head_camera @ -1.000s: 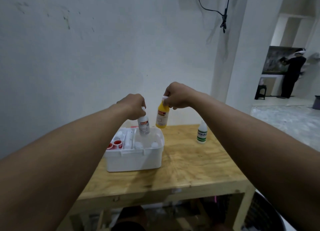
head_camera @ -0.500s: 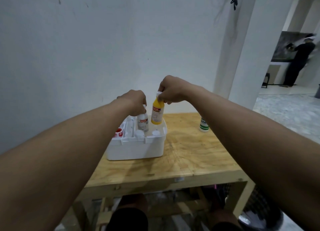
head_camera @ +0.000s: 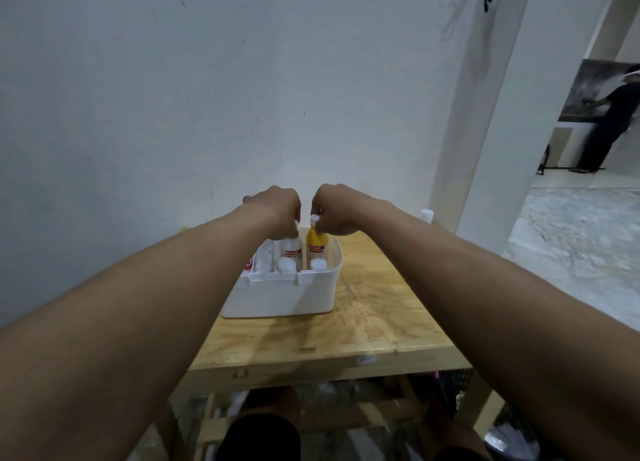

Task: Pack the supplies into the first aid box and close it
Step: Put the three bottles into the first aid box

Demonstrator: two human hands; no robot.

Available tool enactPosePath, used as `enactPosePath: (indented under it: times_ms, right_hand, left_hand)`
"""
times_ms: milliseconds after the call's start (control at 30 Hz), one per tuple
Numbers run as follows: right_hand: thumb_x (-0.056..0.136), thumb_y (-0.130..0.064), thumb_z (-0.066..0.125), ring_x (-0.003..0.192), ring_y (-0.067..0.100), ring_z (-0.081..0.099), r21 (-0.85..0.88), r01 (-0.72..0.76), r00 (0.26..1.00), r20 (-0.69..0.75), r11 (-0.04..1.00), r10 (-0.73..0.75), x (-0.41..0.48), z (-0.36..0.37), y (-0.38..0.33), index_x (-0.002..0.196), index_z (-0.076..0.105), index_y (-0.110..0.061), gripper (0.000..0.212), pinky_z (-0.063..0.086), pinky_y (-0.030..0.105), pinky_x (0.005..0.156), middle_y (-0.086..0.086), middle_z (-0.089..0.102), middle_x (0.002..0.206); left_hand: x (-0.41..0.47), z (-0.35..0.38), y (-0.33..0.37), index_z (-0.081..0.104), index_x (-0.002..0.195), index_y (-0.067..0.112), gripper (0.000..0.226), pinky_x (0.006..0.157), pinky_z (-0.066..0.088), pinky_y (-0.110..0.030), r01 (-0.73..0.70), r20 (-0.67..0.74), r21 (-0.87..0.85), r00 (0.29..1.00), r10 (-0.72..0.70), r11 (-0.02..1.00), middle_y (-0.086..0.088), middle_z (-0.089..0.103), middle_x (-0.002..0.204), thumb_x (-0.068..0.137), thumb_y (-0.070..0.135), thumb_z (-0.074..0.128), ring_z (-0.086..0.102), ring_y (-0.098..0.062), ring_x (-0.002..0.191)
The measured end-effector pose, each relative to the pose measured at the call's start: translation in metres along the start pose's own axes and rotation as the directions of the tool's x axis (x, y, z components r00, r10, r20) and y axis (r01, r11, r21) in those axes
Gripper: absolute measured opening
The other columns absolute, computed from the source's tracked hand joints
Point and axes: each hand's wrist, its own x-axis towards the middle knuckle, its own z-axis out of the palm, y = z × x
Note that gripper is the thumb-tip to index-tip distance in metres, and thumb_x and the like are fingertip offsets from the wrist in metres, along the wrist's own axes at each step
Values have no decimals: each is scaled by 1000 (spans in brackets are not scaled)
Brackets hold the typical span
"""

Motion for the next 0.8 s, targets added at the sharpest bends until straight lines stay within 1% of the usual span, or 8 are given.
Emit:
enactPosePath:
  times_ms: [200, 400, 467, 567, 700, 800]
  right_hand:
    - [90, -19, 68, 93, 25, 67, -25, -1, 1000, 29, 1000, 2, 0, 10, 3, 115, 70, -6, 28, 58, 36, 81, 9, 72, 105]
    - [90, -22, 69, 96, 26, 66, -23, 5, 1000, 23, 1000, -4, 0, 14, 6, 115, 70, -7, 30, 57, 38, 83, 10, 71, 108]
    - [90, -22, 70, 97, 25, 66, -23, 4, 1000, 19, 1000, -4, -1, 13, 7, 117, 69, -7, 30, 57, 36, 82, 9, 71, 110]
    - [91, -19, 71, 103, 25, 63, -2, -2, 1000, 5, 1000, 2, -3, 11, 9, 126, 65, -9, 37, 51, 30, 78, 8, 68, 117]
    - [93, -14, 64, 113, 25, 58, 34, -21, 999, -25, 999, 21, -6, 8, 17, 133, 59, -13, 40, 49, 31, 88, 8, 61, 127]
    - [94, -12, 57, 117, 25, 56, 55, -56, 997, -46, 997, 59, -13, 4, 28, 135, 56, -15, 41, 48, 31, 90, 7, 58, 132]
  left_hand:
    - [0, 3, -5, 68, 117, 23, 31, 93, 50, -44, 10, -11, 6, 1000, -10, 1000, -3, 66, 117, 87, 29, 75, 61, -27, 104]
    - [1, 4, -4, 67, 118, 22, 35, 92, 49, -43, 0, -26, 7, 1000, 1, 1000, -2, 66, 117, 86, 33, 76, 60, -27, 106]
    - [0, 5, -5, 67, 119, 22, 37, 92, 49, -44, 1, -28, 9, 1000, -1, 1000, -2, 66, 117, 86, 35, 76, 60, -26, 107]
    - [-2, 6, -7, 66, 120, 23, 38, 93, 50, -44, 10, -23, 4, 1000, -9, 1000, -1, 66, 117, 86, 37, 76, 60, -25, 106]
    - [-8, 6, -11, 63, 125, 25, 37, 96, 49, -45, 24, -37, -27, 999, -25, 999, 0, 65, 123, 90, 37, 69, 58, -25, 112]
    - [-18, 4, -13, 60, 131, 26, 36, 98, 47, -44, 29, -52, -60, 998, -32, 998, 0, 63, 129, 97, 34, 59, 56, -25, 118]
